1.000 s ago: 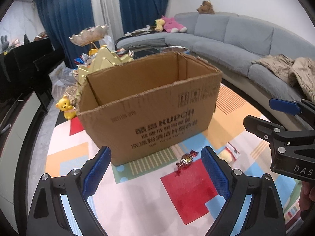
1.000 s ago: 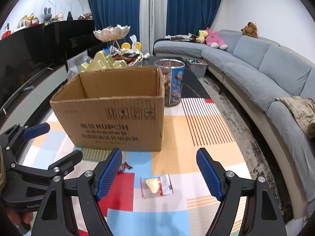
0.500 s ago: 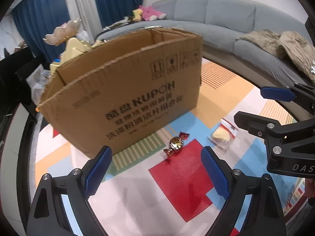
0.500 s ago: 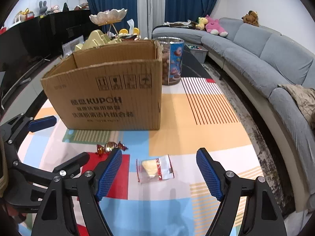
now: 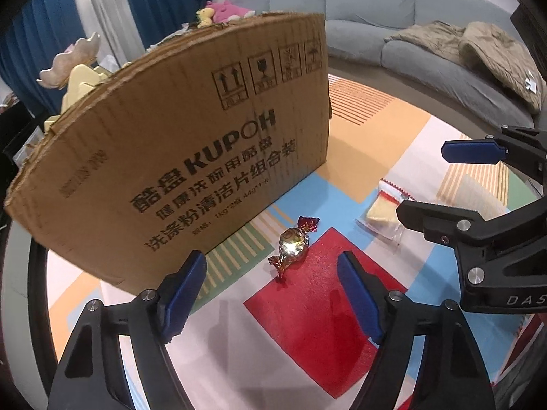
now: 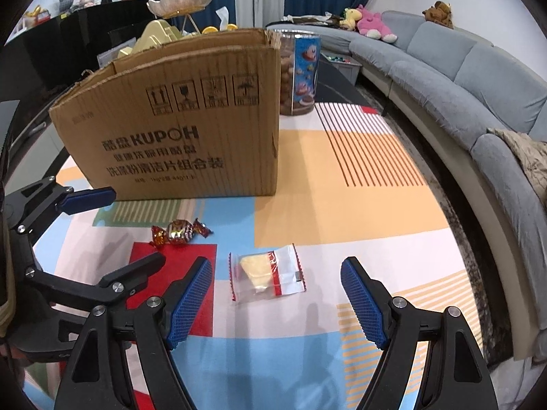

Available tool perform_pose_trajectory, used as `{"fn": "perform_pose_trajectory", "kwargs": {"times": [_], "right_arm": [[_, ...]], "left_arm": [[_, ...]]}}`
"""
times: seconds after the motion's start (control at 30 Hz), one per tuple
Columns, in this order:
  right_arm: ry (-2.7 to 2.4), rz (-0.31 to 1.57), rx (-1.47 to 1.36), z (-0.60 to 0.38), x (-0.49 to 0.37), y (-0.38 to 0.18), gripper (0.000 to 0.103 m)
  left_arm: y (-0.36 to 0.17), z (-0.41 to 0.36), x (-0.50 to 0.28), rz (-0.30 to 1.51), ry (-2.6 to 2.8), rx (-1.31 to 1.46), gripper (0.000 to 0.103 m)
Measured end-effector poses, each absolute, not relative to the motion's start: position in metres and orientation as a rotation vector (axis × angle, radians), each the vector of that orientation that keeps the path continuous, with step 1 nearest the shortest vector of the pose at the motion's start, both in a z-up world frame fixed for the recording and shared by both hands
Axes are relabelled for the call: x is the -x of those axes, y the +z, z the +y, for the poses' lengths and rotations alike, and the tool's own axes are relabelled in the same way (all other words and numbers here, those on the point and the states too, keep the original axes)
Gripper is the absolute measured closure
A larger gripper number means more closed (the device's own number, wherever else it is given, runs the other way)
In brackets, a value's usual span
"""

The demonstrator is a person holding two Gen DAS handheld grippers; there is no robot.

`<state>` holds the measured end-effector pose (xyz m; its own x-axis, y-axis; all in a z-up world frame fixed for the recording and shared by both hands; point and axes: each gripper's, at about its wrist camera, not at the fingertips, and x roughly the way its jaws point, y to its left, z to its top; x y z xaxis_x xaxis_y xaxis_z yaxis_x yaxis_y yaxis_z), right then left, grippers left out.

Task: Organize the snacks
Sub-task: 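Move both tools back from the box toward the last two snacks, then close the left tool on the red twist candy while the right tool grasps the cake packet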

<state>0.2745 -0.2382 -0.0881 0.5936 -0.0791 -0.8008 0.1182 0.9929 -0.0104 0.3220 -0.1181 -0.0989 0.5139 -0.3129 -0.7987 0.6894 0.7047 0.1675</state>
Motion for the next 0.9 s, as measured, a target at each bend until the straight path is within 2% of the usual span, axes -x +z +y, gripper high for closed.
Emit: {"fn": "perform_pose_trajectory", "kwargs": {"times": [0.3,0.63,0.7,0.77,0.9], "right_arm": [[-0.11,0.972,-0.054,-0.235,-0.285,-0.107,0.024],[-0.107,1.003,-0.093,-0.243,-0.295,-0.122,0.024],[-0.105,1.006,-0.103,-0.246,-0.297,-0.123,0.024],[-0.106,1.009,-0.104,-0.248,-0.298,-0.123,0.025],[-0.093,1.023,-0.099,-0.247,-0.297,-0.129,0.025]], "left_arm": [[-0.117,-0.124,-0.335,0.867,-0.683,-0.514,0.034],[-0.128,-0.132,-0.344,0.843,-0.73,-0.538,0.04],[-0.128,-0.136,-0.347,0.839,-0.745,-0.538,0.044],[-0.127,-0.142,-0.35,0.838,-0.762,-0.528,0.056],[-0.128,-0.148,-0.35,0.834,-0.77,-0.517,0.065]]}}
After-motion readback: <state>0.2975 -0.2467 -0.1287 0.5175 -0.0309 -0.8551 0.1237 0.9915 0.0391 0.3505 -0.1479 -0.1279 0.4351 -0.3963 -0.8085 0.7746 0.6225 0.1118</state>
